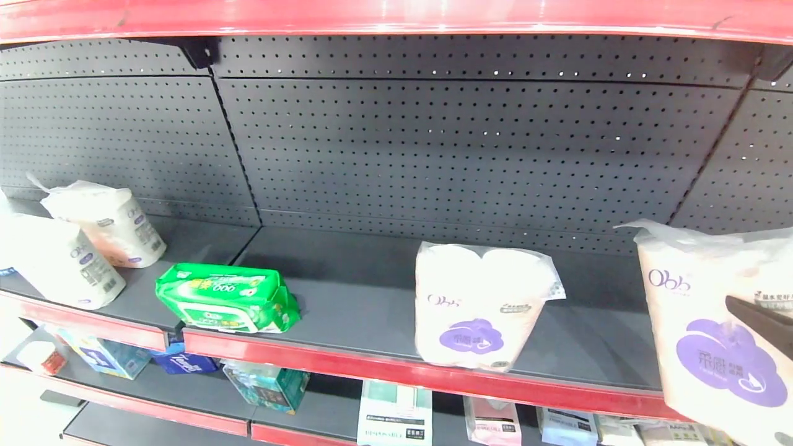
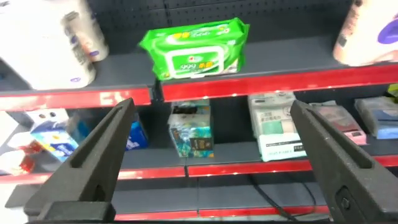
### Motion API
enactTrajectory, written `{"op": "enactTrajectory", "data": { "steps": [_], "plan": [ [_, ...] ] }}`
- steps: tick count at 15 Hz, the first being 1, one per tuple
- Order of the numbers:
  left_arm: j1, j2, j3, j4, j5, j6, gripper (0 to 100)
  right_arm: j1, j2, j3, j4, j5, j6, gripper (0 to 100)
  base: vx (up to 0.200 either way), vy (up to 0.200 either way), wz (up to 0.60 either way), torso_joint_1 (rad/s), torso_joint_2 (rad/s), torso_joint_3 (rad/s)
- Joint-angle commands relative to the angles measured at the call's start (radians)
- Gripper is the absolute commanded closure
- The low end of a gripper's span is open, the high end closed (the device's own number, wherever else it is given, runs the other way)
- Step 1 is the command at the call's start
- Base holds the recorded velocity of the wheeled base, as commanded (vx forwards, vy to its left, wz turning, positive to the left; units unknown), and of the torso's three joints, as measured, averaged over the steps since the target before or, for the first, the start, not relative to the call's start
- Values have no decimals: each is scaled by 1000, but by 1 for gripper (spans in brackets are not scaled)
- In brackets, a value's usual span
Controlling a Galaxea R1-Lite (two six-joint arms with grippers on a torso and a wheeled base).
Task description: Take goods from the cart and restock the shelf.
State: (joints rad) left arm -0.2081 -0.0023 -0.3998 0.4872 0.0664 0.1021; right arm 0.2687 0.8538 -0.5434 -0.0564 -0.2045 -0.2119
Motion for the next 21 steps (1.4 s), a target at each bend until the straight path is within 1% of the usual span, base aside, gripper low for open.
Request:
{"op": "enactTrajectory", "data": {
  "steps": [1, 2, 3, 5, 6, 8, 9, 10, 11, 12, 13, 14, 15, 16, 17, 18, 19, 20, 21],
  "plan": [
    [-1, 2, 2, 1, 0, -1, 0, -75, 94, -10, -34, 4, 3, 100, 0, 0, 0, 0, 0, 0],
    [-1, 2, 2, -1, -2, -1, 0, -82, 123, -10, -71, 13, 8, 100, 0, 0, 0, 0, 0, 0],
    [-1, 2, 16, -1, -5, -4, 0, -88, 195, -12, -138, 33, 12, 100, 0, 0, 0, 0, 0, 0],
    [-1, 2, 68, -26, -17, -9, 0, -89, 300, -9, -218, 42, 20, 100, 0, 0, 0, 0, 0, 0],
    [-1, 2, 131, -76, -16, -10, 0, -97, 393, -10, -287, 57, 42, 100, 0, 0, 0, 0, 0, 0],
    [-1, 2, 202, -194, -25, -21, 0, -123, 487, -12, -390, 100, 42, 100, 0, 0, 0, 0, 0, 0],
    [-1, 2, 277, -288, -14, -38, 0, -140, 541, -12, -450, 137, 39, 100, 0, 0, 0, 0, 0, 0],
    [3, 2, 311, -346, 15, -41, 0, -148, 573, -16, -481, 157, 39, 100, 0, 0, 0, 0, 0, 0],
    [26, 2, 314, -352, 26, -52, 0, -151, 597, -26, -494, 169, 37, 100, 0, 0, 0, 0, 0, 0],
    [82, 2, 314, -351, 30, -81, 0, -152, 616, -43, -499, 180, 39, 100, 0, 0, 0, 0, 0, 0],
    [85, 2, 314, -351, 53, -101, 0, -152, 634, -63, -500, 200, 37, 100, 0, 0, 0, 0, 0, 0],
    [85, 2, 314, -351, 69, -99, 0, -152, 640, -73, -499, 208, 37, 100, 0, 0, 0, 0, 0, 0],
    [85, 2, 314, -351, 108, -101, 0, -152, 668, -101, -500, 223, 37, 100, 0, 0, 0, 0, 0, 0],
    [85, 2, 314, -351, 113, -102, 0, -152, 672, -104, -500, 224, 37, 100, 0, 0, 0, 0, 0, 0],
    [81, 2, 314, -352, 112, -104, 0, -152, 692, -119, -500, 235, 37, 100, 0, 0, 0, 0, 0, 0],
    [67, 2, 322, -361, 41, -104, 0, -152, 703, -124, -500, 237, 36, 100, 0, 0, 0, 0, 0, 0],
    [67, 2, 328, -375, 0, -102, 0, -151, 705, -124, -502, 238, 36, 100, 0, 0, 0, 0, 0, 0],
    [67, 2, 351, -427, -20, -96, 0, -152, 708, -122, -502, 249, 36, 100, 0, 0, 0, 0, 0, 0],
    [67, 2, 352, -434, -20, -96, 0, -154, 709, -124, -502, 249, 37, 100, 0, 0, 0, 0, 0, 0]
  ]
}}
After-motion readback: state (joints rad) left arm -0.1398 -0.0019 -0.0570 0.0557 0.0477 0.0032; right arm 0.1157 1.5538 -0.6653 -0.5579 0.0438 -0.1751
